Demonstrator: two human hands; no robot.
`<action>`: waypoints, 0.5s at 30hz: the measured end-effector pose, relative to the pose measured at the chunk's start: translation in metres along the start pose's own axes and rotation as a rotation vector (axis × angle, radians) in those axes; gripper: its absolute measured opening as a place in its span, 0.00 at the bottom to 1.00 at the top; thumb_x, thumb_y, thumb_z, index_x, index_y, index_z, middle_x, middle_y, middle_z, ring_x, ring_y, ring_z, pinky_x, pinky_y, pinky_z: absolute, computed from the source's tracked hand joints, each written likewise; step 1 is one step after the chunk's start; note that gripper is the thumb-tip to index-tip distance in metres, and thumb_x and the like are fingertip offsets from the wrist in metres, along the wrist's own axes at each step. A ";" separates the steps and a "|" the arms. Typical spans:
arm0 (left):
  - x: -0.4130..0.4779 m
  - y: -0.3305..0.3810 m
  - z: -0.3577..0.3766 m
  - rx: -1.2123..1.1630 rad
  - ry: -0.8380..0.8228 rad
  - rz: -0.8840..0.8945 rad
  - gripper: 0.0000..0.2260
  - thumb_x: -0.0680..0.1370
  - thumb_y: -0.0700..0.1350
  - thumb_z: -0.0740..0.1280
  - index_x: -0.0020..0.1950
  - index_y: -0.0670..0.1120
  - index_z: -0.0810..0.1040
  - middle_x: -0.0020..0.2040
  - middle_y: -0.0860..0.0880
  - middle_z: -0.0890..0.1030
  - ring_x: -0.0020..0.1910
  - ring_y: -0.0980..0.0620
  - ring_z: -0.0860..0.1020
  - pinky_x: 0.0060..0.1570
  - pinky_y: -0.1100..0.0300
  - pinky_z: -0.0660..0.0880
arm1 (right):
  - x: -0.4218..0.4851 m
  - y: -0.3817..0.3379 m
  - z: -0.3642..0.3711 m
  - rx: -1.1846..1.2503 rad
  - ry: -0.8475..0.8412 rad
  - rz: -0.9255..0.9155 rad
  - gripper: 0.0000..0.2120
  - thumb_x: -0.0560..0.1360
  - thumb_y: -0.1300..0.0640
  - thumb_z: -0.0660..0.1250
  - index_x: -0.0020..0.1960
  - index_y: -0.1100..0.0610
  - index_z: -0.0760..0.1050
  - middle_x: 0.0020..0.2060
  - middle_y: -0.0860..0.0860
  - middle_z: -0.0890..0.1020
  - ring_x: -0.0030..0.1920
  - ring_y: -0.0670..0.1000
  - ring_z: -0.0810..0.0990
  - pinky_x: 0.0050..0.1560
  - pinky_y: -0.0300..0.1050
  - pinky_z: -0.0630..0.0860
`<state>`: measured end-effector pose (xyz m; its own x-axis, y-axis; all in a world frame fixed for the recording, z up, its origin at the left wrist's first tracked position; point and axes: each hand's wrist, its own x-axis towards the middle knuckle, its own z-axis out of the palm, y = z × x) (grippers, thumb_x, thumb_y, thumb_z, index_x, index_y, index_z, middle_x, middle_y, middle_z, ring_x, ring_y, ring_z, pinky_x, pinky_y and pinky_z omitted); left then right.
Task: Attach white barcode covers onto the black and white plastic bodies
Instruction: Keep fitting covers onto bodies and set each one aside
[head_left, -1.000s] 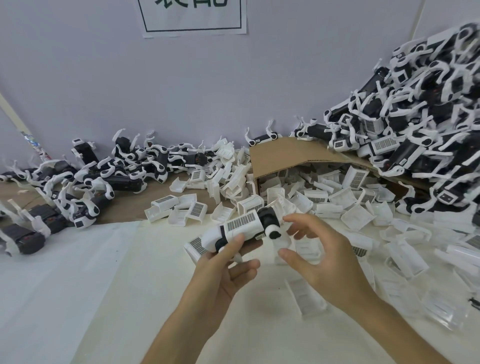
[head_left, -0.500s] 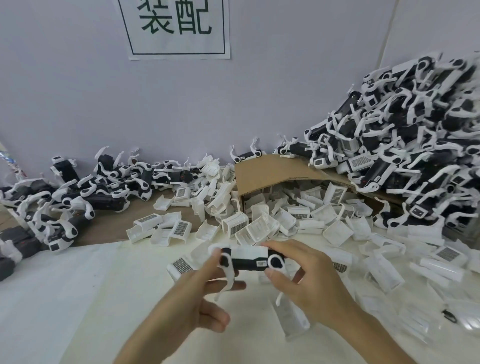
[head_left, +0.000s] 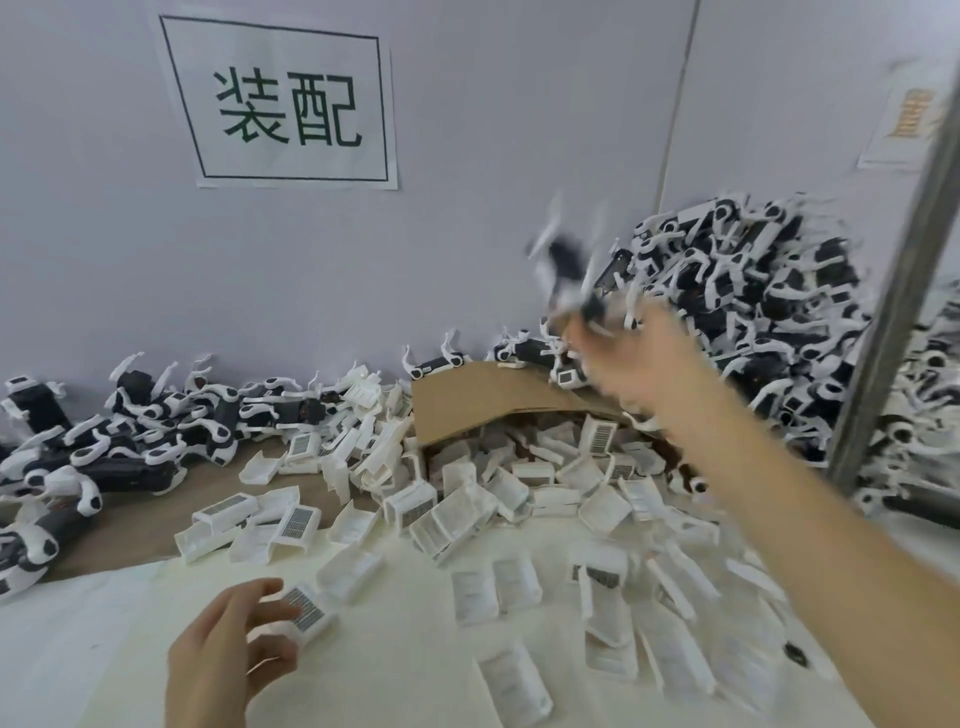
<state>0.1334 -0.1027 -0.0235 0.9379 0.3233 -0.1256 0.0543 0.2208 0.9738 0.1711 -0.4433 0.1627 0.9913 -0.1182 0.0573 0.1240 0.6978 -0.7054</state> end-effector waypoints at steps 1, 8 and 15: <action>-0.001 -0.001 0.003 0.008 -0.006 -0.004 0.08 0.81 0.38 0.64 0.45 0.37 0.80 0.38 0.37 0.79 0.17 0.49 0.71 0.18 0.60 0.74 | 0.017 -0.033 0.012 0.226 -0.025 -0.043 0.29 0.76 0.42 0.68 0.67 0.62 0.69 0.55 0.64 0.81 0.53 0.46 0.84 0.50 0.42 0.83; -0.006 0.002 0.006 0.041 -0.043 0.030 0.10 0.82 0.38 0.63 0.46 0.34 0.80 0.34 0.37 0.80 0.24 0.45 0.72 0.22 0.58 0.75 | 0.037 -0.027 0.035 -0.879 0.082 -0.279 0.21 0.83 0.48 0.61 0.74 0.52 0.66 0.67 0.59 0.76 0.55 0.58 0.82 0.52 0.51 0.78; 0.001 -0.010 0.003 0.106 0.069 0.163 0.11 0.83 0.37 0.61 0.44 0.36 0.79 0.32 0.38 0.79 0.17 0.49 0.70 0.20 0.60 0.72 | -0.064 0.164 -0.095 -1.724 -0.234 -0.207 0.28 0.75 0.36 0.65 0.73 0.40 0.67 0.72 0.36 0.66 0.74 0.37 0.61 0.77 0.46 0.55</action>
<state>0.1345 -0.1073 -0.0324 0.9119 0.4097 0.0258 -0.0570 0.0641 0.9963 0.1242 -0.3881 -0.0236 0.9706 0.1031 0.2176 0.2081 -0.8136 -0.5429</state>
